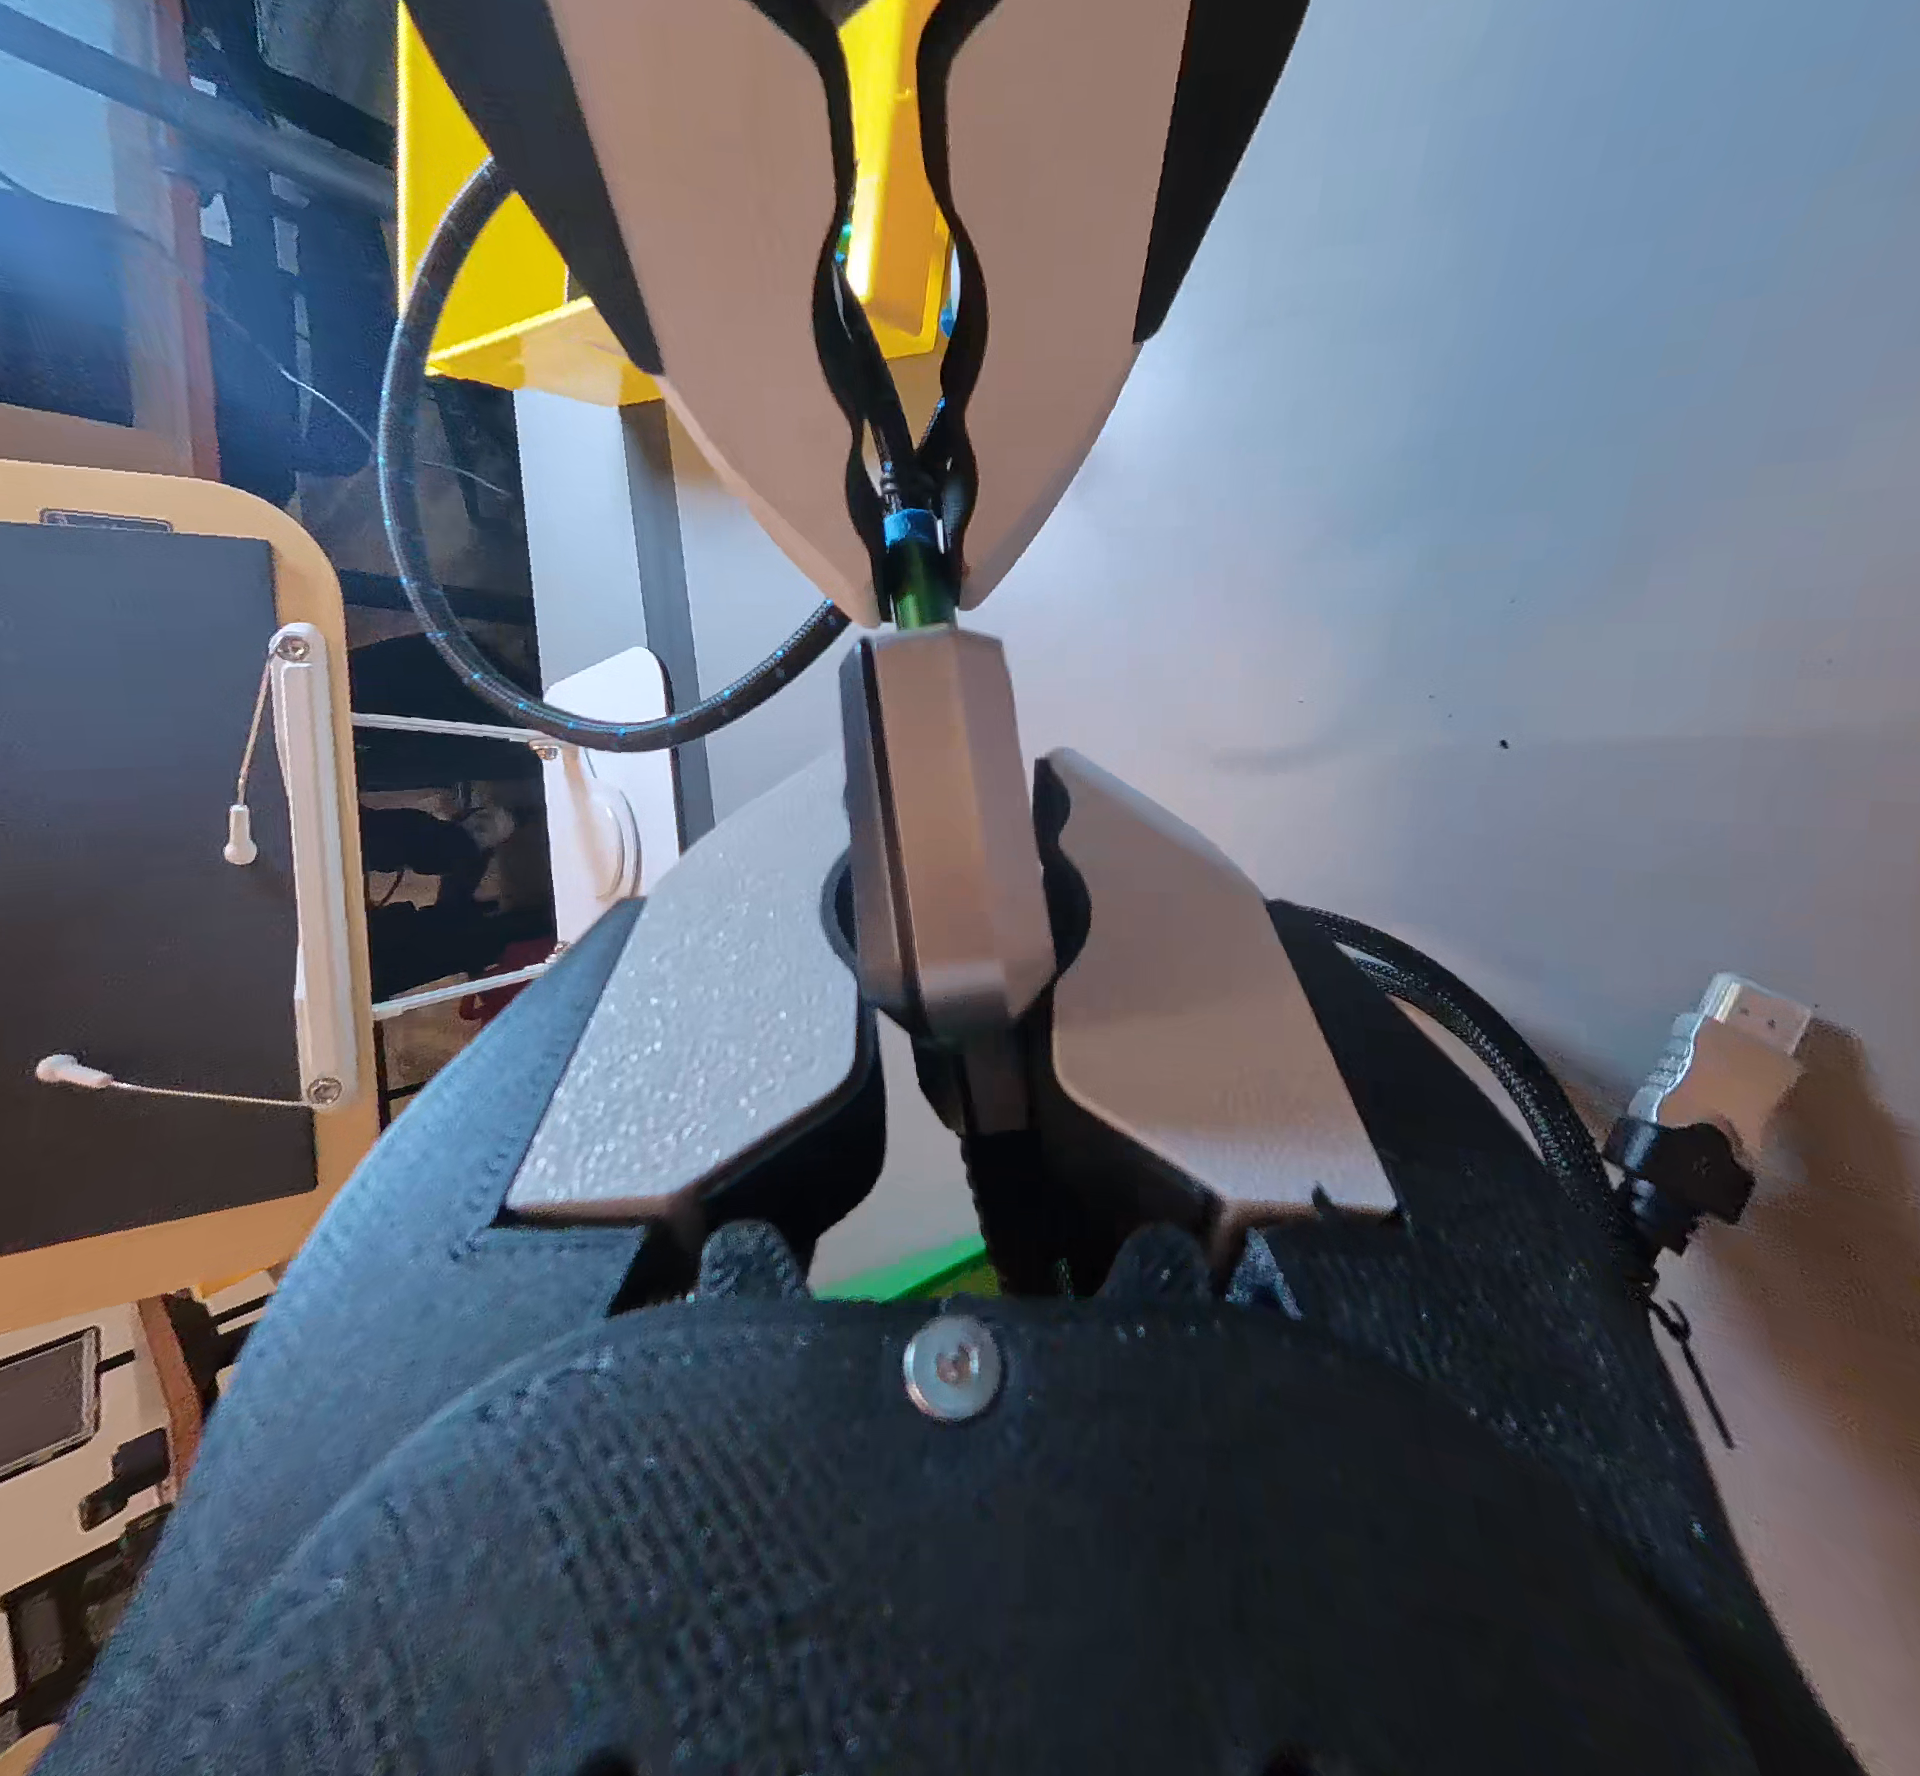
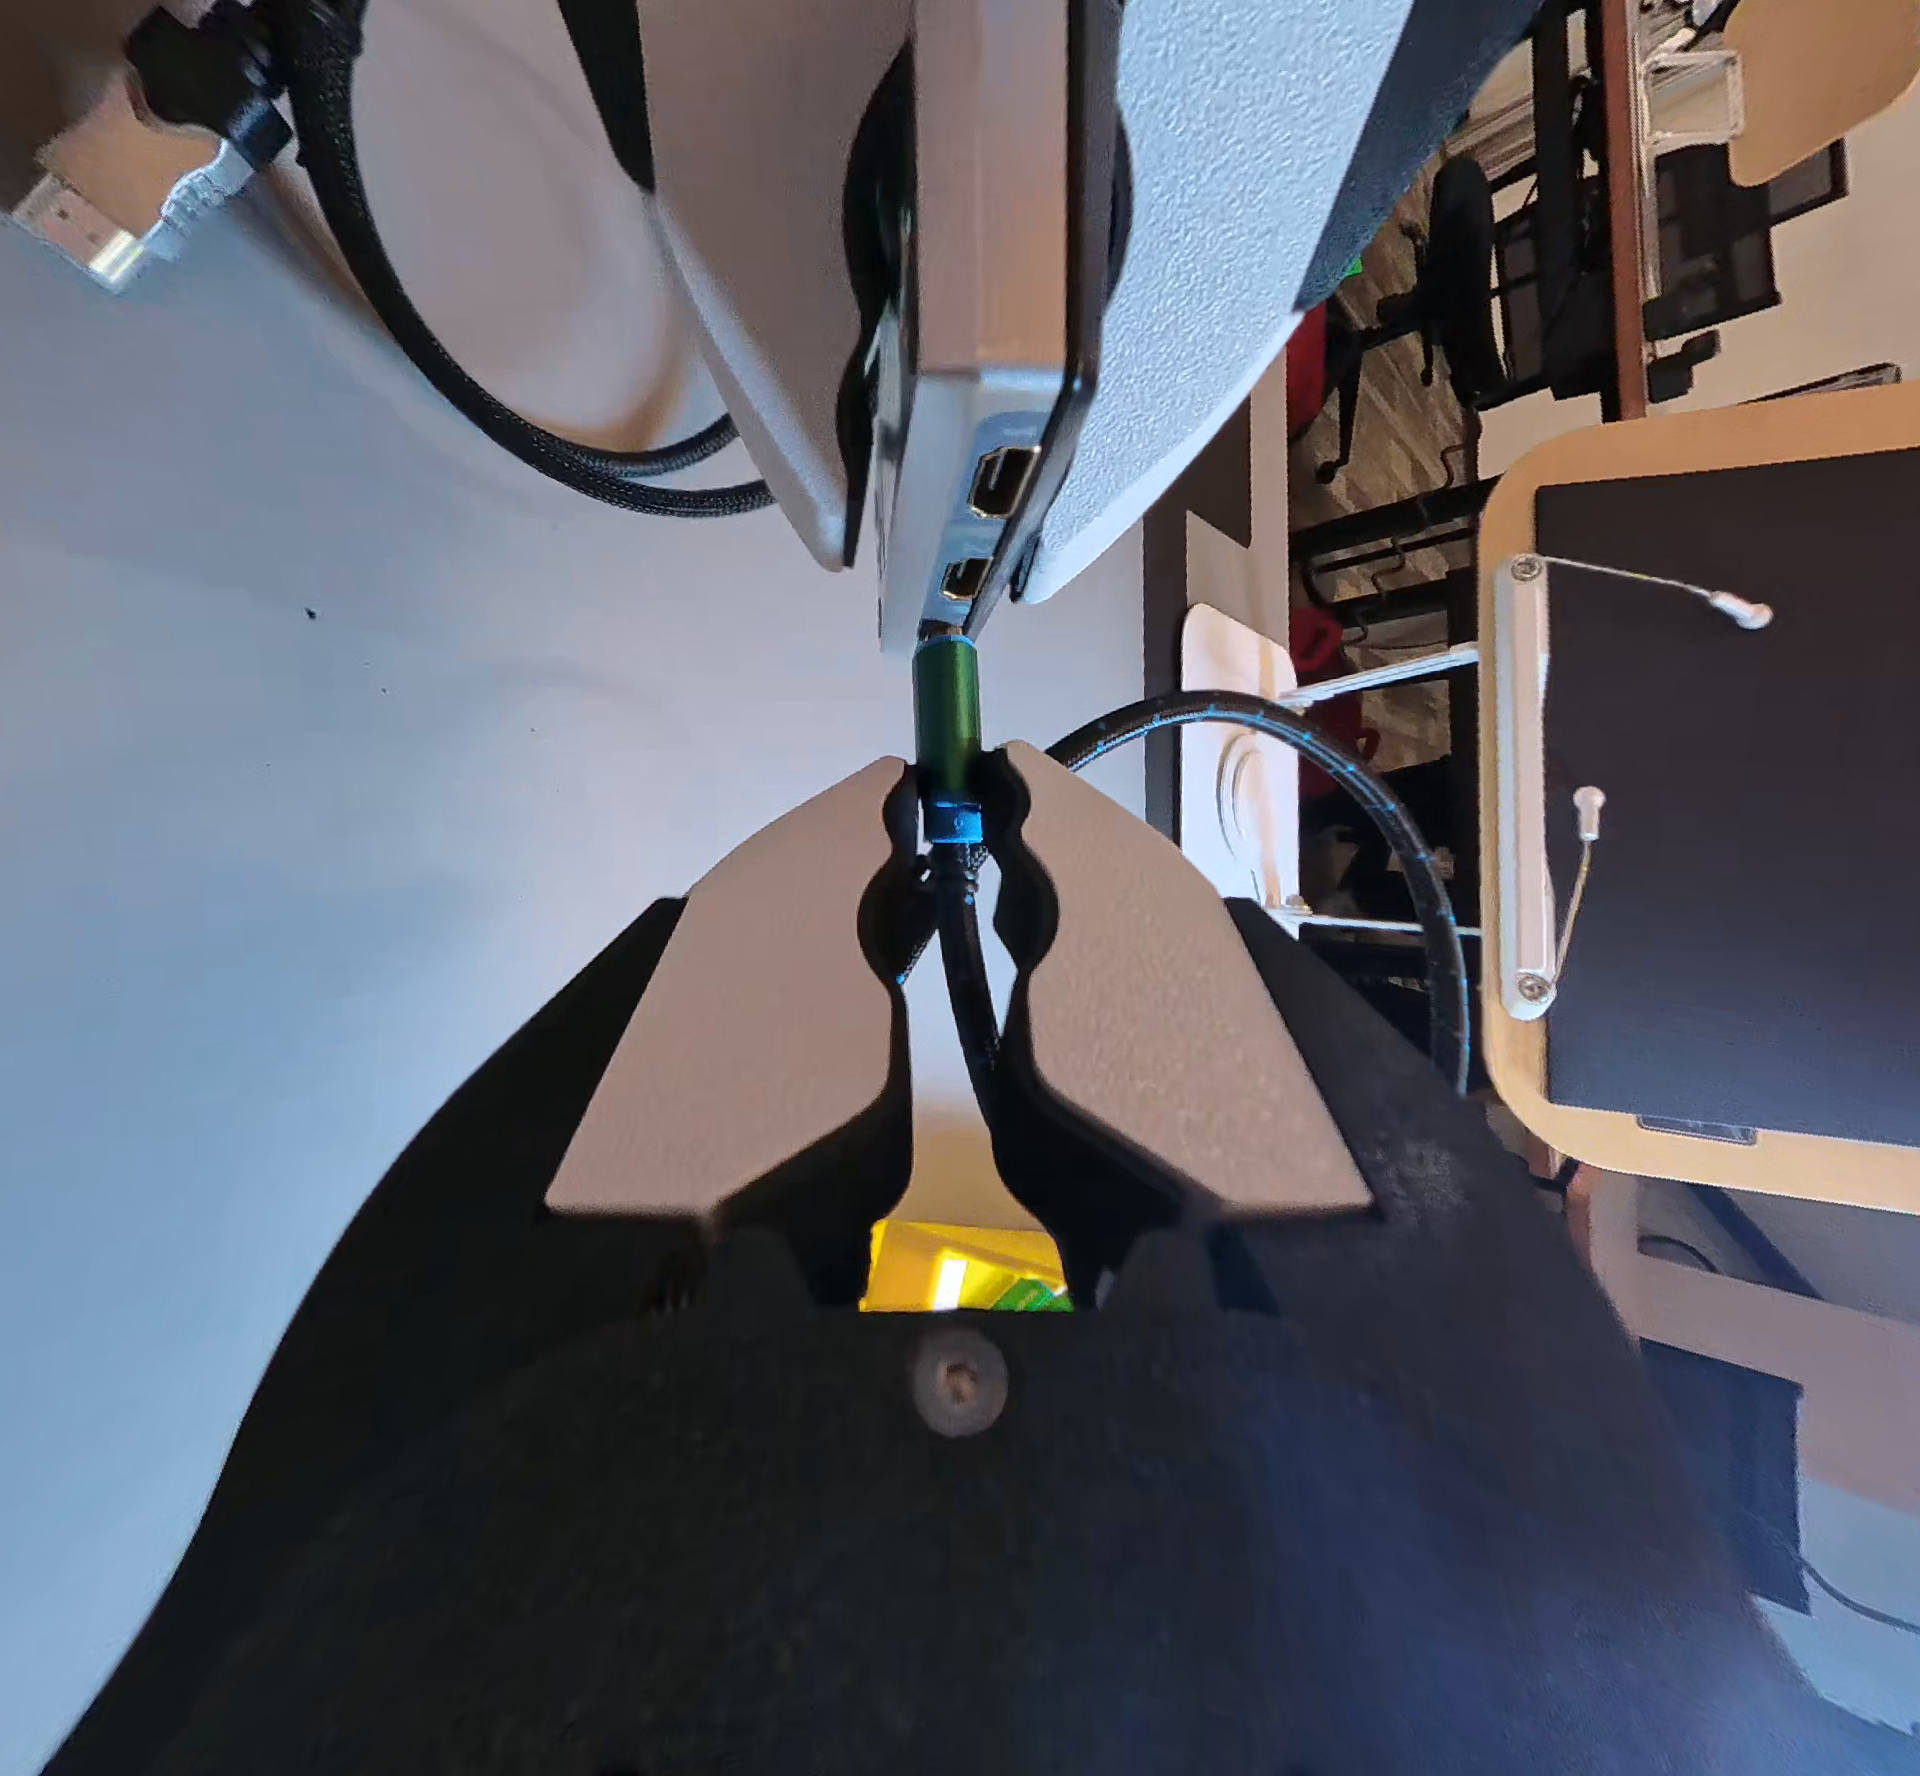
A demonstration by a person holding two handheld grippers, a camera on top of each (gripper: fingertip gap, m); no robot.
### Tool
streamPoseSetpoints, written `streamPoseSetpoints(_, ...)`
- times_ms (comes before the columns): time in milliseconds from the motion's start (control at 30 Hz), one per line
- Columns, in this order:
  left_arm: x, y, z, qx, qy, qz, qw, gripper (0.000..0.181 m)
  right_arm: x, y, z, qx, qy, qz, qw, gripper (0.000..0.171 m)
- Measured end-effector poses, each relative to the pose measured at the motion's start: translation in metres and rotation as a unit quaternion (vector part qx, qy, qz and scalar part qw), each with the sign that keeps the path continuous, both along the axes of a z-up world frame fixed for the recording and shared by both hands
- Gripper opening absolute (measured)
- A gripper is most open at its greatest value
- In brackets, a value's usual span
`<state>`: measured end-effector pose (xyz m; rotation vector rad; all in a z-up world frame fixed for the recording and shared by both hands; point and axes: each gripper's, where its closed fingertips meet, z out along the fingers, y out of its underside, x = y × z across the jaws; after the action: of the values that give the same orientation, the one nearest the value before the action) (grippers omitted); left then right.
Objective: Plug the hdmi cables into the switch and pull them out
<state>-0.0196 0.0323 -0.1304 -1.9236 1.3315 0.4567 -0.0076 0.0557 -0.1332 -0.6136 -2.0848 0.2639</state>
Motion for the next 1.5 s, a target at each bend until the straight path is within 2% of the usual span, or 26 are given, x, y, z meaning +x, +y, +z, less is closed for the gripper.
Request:
streamPoseSetpoints(100,-0.005,0.004,-0.001,0.004,0.006,0.01,1.0,0.027,-0.002,0.005,-0.001,0.01,0.002,-0.006,1.0,0.012)
streamPoseSetpoints(200,-0.027,0.012,-0.015,-0.013,0.047,0.065,0.997,0.026,0.0,0.018,-0.008,0.04,-0.022,-0.029,0.999,0.012)
streamPoseSetpoints(400,-0.026,0.025,-0.022,-0.019,0.001,0.104,0.994,0.026,0.01,0.03,-0.005,0.039,-0.051,-0.05,0.997,0.012)
streamPoseSetpoints(533,-0.021,0.022,-0.021,-0.026,-0.011,0.096,0.995,0.026,0.013,0.025,-0.004,0.01,-0.055,-0.04,0.998,0.012)
streamPoseSetpoints(600,-0.016,0.017,-0.021,-0.028,-0.011,0.067,0.997,0.025,0.016,0.018,-0.004,-0.002,-0.057,-0.031,0.998,0.012)
streamPoseSetpoints(733,0.007,0.02,-0.007,0.008,-0.105,0.004,0.994,0.027,0.016,0.017,0.002,-0.009,-0.04,-0.023,0.999,0.012)
streamPoseSetpoints(833,0.009,0.025,-0.007,0.029,-0.094,-0.001,0.995,0.026,0.017,0.021,0.0,-0.005,-0.036,-0.02,0.999,0.011)
streamPoseSetpoints(1067,-0.003,0.038,-0.027,0.016,-0.036,0.058,0.998,0.024,0.01,0.04,-0.024,0.059,-0.075,-0.052,0.994,0.012)
streamPoseSetpoints(1267,0.0,0.038,-0.026,-0.004,-0.051,0.073,0.996,0.025,0.016,0.04,-0.019,0.022,-0.082,-0.045,0.995,0.012)
streamPoseSetpoints(1500,0.001,0.035,-0.031,-0.026,-0.045,0.078,0.996,0.026,0.022,0.042,-0.023,0.034,-0.11,-0.054,0.992,0.011)
